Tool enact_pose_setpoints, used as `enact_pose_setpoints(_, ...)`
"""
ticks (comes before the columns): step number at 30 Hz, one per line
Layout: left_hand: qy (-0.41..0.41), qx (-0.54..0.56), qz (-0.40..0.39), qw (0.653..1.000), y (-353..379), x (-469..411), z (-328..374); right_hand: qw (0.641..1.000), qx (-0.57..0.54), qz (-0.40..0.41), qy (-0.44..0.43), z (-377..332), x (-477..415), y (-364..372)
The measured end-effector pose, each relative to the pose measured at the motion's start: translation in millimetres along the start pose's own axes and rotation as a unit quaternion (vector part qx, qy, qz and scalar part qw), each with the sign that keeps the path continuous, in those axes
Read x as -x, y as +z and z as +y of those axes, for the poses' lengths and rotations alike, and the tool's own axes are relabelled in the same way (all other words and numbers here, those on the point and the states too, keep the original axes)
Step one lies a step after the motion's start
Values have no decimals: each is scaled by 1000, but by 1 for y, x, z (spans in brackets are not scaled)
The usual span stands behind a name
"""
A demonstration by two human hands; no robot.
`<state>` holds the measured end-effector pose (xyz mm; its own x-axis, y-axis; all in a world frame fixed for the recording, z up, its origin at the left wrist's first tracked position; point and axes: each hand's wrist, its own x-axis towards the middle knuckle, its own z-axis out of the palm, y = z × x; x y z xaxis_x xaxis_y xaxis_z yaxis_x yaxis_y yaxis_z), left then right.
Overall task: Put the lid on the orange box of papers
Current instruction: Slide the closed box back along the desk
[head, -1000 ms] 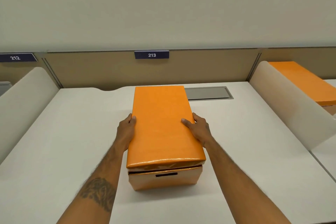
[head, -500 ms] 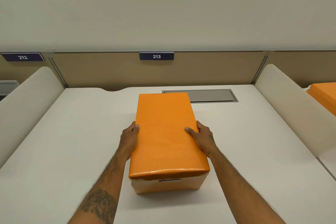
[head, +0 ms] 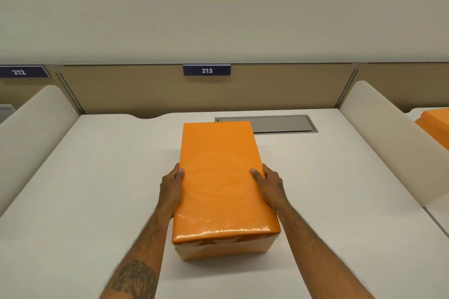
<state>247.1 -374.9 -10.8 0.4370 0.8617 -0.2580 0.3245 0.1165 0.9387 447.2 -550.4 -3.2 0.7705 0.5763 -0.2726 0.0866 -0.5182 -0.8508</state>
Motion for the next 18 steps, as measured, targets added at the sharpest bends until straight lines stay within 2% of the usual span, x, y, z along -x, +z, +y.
enact_pose_setpoints(9, 45, -108, 15, 993, 0, 1, 3, 1000, 7, -6, -4, 0, 1, -1)
enact_pose_setpoints(18, 49, -165, -56, 984, -3, 32, 1, 997, -5, -74, -5, -2, 18, -10)
